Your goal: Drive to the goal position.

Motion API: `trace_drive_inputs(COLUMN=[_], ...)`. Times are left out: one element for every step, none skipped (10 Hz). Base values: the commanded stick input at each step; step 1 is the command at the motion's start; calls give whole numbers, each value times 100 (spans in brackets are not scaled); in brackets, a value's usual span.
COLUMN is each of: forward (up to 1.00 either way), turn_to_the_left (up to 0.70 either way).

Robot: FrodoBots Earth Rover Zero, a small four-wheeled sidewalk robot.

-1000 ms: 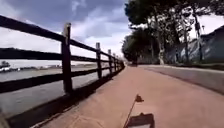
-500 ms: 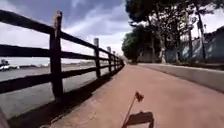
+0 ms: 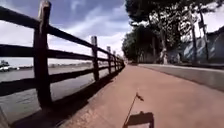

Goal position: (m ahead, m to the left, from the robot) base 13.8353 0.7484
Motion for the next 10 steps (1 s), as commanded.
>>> trace_drive_inputs(forward=[70,70,70,70,42,0,0,0,0,0], turn_to_the_left=[-8,-8,-8,-8,-33,-70,-70,-70,-70,-70])
